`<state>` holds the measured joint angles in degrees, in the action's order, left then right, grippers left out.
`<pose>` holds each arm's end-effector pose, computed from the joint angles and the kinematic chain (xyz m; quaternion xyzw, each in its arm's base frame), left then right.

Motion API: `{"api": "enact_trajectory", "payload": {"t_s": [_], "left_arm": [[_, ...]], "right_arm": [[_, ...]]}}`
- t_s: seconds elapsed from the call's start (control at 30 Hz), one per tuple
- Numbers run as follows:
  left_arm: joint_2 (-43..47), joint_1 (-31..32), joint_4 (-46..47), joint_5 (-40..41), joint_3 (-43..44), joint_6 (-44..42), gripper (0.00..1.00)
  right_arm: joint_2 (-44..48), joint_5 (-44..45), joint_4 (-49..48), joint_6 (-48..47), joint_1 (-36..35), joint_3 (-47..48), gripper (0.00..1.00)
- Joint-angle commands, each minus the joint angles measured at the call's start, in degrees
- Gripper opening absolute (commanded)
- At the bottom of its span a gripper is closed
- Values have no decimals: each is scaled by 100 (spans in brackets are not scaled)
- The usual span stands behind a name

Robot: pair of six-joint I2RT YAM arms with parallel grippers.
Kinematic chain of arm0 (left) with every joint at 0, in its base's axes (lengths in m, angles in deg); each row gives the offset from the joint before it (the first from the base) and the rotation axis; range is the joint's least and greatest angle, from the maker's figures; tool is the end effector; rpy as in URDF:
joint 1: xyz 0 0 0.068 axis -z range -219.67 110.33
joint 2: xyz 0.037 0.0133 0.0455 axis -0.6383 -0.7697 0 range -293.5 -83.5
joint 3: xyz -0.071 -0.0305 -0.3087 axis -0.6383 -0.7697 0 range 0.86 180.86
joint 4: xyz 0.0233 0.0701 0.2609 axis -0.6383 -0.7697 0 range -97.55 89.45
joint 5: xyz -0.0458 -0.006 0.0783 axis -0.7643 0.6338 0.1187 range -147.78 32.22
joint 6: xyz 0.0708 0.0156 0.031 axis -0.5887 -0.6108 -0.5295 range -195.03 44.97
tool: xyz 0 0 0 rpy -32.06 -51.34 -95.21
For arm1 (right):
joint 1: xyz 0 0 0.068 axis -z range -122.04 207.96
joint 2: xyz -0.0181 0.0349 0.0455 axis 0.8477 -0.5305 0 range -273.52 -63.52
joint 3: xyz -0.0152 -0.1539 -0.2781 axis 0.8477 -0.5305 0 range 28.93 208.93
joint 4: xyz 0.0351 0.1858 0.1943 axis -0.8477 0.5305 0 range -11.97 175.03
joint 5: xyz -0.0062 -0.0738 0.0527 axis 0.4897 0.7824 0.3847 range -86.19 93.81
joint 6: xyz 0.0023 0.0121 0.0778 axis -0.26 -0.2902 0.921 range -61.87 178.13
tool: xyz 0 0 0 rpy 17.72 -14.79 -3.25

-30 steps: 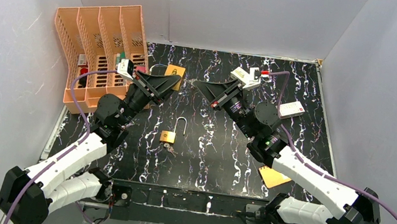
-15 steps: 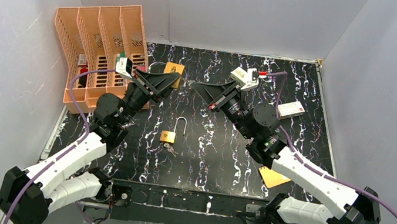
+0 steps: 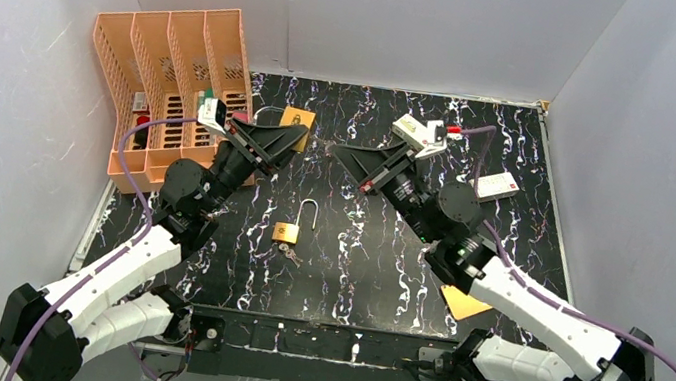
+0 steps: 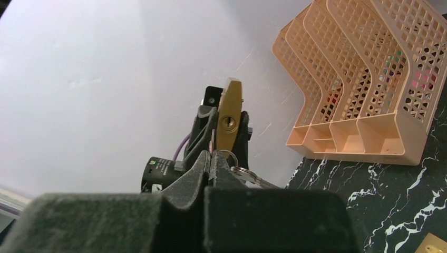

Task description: Unlock with the key

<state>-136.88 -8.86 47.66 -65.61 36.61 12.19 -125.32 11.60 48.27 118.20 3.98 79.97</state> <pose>0.1822 -0.1193 0.4144 -0.1815 0.4638 -0.7603 0.4171 0.1652 0.2117 0.4444 0.0860 0.5755 0.6600 0.4752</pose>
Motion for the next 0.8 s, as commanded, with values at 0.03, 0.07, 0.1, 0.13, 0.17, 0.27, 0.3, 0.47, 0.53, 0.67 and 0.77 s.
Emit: {"api": "enact_trajectory", "payload": {"t_s": [0.03, 0.07, 0.1, 0.13, 0.17, 0.27, 0.3, 0.47, 0.53, 0.67, 0.77], "left_arm": [[241, 31, 575, -429, 219, -12, 0], [216, 31, 592, -569, 247, -19, 0], [181, 31, 638, -729, 267, -25, 0], [141, 31, 697, -875, 291, -14, 0], [99, 31, 737, -1046, 324, -10, 0], [-89, 31, 963, -1531, 413, 115, 0], [-198, 31, 1144, -1657, 430, 206, 0], [-899, 54, 2096, -2271, 589, 753, 0], [-1070, 81, 2235, -2398, 686, 782, 0], [-1119, 118, 2246, -2190, 624, 719, 0], [-1096, 137, 2246, -1979, 525, 659, 0]], "right_arm": [[679, 30, 68, -319, -55, -64, 0], [780, -56, 159, -392, -55, -87, 0], [901, -133, 256, -488, -48, -113, 0], [1056, -212, 389, -591, -51, -125, 0], [1199, -277, 539, -718, -49, -138, 0], [1600, -277, 1114, -1035, -59, -117, 0], [1729, -220, 1223, -1095, -48, -155, 0], [1937, -163, 1184, -1041, -55, -443, 0], [1936, -141, 1088, -957, -60, -547, 0], [2045, 154, 998, -941, -53, -728, 0], [2062, 353, 974, -904, -60, -802, 0]]}}
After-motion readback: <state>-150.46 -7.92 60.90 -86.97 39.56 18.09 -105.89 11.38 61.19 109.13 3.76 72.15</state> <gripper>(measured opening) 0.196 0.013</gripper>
